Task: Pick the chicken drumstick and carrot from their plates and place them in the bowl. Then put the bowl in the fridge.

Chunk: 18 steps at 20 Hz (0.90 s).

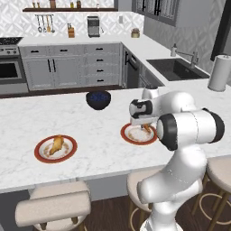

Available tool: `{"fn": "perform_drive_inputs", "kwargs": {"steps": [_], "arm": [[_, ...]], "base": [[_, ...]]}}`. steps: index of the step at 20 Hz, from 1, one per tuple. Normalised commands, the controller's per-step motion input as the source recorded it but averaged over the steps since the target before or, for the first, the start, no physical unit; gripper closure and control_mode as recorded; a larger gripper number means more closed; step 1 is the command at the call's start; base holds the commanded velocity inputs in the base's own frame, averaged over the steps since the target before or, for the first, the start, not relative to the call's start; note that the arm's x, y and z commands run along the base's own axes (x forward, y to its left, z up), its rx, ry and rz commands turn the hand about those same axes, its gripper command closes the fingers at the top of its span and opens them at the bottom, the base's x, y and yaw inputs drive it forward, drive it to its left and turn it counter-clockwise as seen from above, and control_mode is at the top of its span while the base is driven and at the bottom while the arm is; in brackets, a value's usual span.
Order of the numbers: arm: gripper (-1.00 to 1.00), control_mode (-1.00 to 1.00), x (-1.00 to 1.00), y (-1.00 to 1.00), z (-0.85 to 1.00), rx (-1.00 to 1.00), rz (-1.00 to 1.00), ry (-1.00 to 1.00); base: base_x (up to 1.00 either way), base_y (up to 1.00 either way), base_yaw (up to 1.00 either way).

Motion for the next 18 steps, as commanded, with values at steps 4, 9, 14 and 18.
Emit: {"fn": "perform_drive_inputs", "kwargs": {"steps": [4,9,14,18], "arm": [[1.0,-1.0,-0.13,-0.69,0.78,-0.03,-0.15,0.0],[1.0,-1.0,-0.15,-1.0,0.62,0.0,-0.17,0.0],[1.0,-1.0,-0.08,-0.96,0.0,0.0,-0.09,0.11],[1.0,-1.0,0.02,-1.0,-0.18,0.02,-0.03,0.2]], "base": [[0.0,0.0,0.0],[0.0,0.0,0.0],[0.0,0.0,0.0],[0.0,0.0,0.0]]}}
